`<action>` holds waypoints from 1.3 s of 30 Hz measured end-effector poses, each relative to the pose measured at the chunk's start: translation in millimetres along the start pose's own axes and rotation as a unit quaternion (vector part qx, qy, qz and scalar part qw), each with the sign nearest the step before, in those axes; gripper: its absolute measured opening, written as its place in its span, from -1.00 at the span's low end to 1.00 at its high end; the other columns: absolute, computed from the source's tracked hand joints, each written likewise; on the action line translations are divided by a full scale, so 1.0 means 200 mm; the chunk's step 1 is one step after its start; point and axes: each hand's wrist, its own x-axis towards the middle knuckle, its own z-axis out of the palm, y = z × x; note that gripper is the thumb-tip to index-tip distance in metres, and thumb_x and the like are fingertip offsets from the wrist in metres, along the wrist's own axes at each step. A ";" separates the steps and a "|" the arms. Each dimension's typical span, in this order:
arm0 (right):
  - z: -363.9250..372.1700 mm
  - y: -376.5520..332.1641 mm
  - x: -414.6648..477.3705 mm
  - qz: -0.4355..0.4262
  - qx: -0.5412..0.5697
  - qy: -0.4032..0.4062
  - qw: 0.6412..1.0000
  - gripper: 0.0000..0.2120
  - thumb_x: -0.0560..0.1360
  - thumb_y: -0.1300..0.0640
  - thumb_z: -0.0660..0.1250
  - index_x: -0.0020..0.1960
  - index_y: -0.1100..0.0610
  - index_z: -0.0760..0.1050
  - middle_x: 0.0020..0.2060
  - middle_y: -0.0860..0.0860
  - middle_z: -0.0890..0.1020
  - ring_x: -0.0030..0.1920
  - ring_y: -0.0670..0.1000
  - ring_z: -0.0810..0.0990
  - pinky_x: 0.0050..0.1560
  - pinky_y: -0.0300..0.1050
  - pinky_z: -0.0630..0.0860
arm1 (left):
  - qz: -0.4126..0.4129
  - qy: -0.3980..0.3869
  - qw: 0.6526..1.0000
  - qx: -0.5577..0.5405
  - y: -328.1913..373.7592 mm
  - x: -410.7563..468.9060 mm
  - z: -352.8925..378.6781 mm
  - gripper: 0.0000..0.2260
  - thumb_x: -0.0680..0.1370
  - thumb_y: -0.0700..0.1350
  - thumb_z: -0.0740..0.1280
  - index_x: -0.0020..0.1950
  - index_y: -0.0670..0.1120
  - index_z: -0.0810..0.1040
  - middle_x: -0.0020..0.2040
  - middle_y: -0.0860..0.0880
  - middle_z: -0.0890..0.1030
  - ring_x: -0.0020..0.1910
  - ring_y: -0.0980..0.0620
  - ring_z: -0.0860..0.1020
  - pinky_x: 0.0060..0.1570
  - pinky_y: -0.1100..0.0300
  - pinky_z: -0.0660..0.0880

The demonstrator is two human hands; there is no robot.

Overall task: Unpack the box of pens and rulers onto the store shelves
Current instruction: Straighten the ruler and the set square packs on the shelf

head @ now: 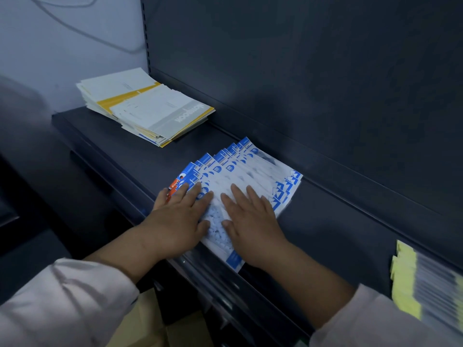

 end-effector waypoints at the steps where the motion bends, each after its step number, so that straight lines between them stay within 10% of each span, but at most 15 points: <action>1: 0.01 0.00 0.00 0.000 -0.001 -0.012 1.000 -0.46 0.66 -0.08 -0.09 0.56 -0.04 -0.21 0.54 -0.08 -0.26 0.51 0.03 -0.35 0.47 0.04 -0.32 | -0.001 0.000 1.000 -0.004 0.00 0.00 -0.01 -0.45 0.61 0.16 -0.04 0.55 0.13 -0.18 0.56 0.02 -0.21 0.54 -0.01 -0.20 0.47 -0.09 -0.21; 17: 0.08 0.03 -0.02 0.115 0.104 0.044 0.987 -0.27 0.56 -0.31 -0.08 0.55 0.00 -0.30 0.49 -0.06 -0.40 0.45 0.05 -0.50 0.50 0.07 -0.31 | -0.077 0.035 0.950 -0.300 -0.10 0.38 -0.16 -0.40 0.58 0.08 0.18 0.55 -0.07 0.05 0.54 -0.11 0.12 0.48 -0.09 0.19 0.44 0.05 0.17; 20: 0.10 0.01 0.02 0.111 0.093 0.046 0.988 -0.26 0.55 -0.34 -0.12 0.55 0.01 -0.30 0.51 -0.04 -0.37 0.47 0.07 -0.46 0.49 0.06 -0.33 | -0.046 0.033 0.961 -0.269 -0.05 0.40 -0.14 -0.35 0.38 0.18 0.16 0.46 0.01 0.24 0.39 -0.09 0.39 0.29 -0.07 0.43 0.29 -0.01 0.39; 27: 0.06 0.14 0.03 0.196 0.101 0.083 0.972 -0.29 0.54 -0.34 -0.12 0.56 -0.03 -0.21 0.52 -0.06 -0.33 0.47 0.13 -0.44 0.49 0.11 -0.30 | -0.069 0.079 0.981 -0.165 -0.01 0.50 -0.18 -0.44 0.60 0.05 0.13 0.55 0.04 0.00 0.57 -0.10 -0.02 0.51 -0.18 0.08 0.42 -0.09 0.09; 39: 0.04 0.25 0.11 0.223 0.162 0.046 0.960 -0.28 0.55 -0.33 -0.08 0.56 -0.04 -0.26 0.52 -0.07 -0.34 0.50 0.12 -0.37 0.50 0.04 -0.28 | -0.062 0.013 0.990 -0.129 0.09 0.76 -0.15 -0.49 0.60 0.11 0.06 0.51 -0.05 0.09 0.44 -0.18 0.29 0.37 -0.21 0.28 0.34 -0.05 0.27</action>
